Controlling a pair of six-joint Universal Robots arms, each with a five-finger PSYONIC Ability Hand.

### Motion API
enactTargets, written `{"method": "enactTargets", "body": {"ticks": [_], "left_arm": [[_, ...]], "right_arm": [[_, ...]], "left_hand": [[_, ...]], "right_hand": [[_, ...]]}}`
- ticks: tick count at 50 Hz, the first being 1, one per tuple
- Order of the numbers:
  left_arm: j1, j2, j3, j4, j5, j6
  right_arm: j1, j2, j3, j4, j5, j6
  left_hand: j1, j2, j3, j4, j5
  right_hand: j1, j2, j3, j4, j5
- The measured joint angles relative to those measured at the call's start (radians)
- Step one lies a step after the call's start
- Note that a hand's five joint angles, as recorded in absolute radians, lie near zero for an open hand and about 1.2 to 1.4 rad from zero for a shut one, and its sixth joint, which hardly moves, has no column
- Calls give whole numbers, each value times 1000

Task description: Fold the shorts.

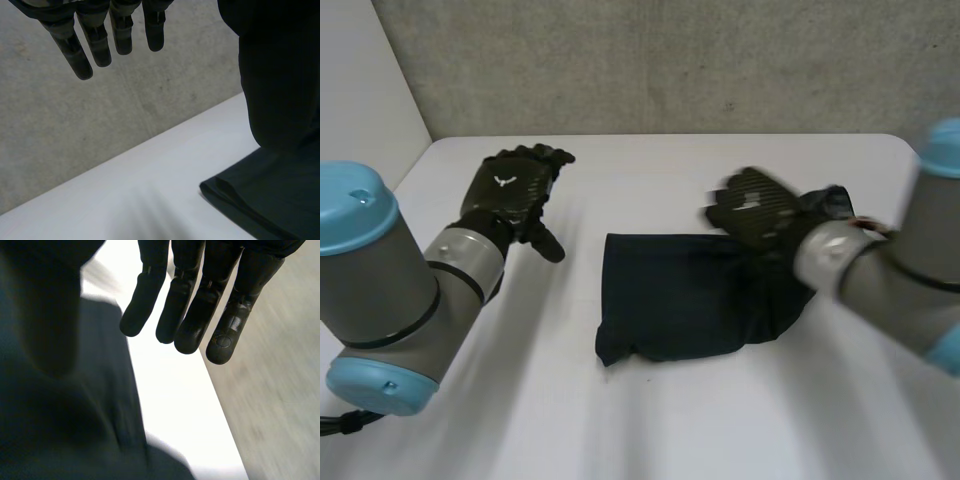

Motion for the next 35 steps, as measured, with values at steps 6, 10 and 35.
{"method": "enactTargets", "body": {"ticks": [6, 10, 35], "left_arm": [[23, 32, -8, -1, -1, -1], [34, 41, -13, -1, -2, -1], [30, 42, -47, 2, 7, -1]], "right_arm": [[231, 158, -172, 61, -15, -8], [318, 270, -240, 65, -32, 0], [-329, -124, 261, -207, 96, 495]], "left_hand": [[0, 0, 0, 0, 0], [0, 0, 0, 0, 0], [0, 0, 0, 0, 0]], "right_hand": [[0, 0, 0, 0, 0], [0, 0, 0, 0, 0], [-671, -800, -809, -823, -91]]}}
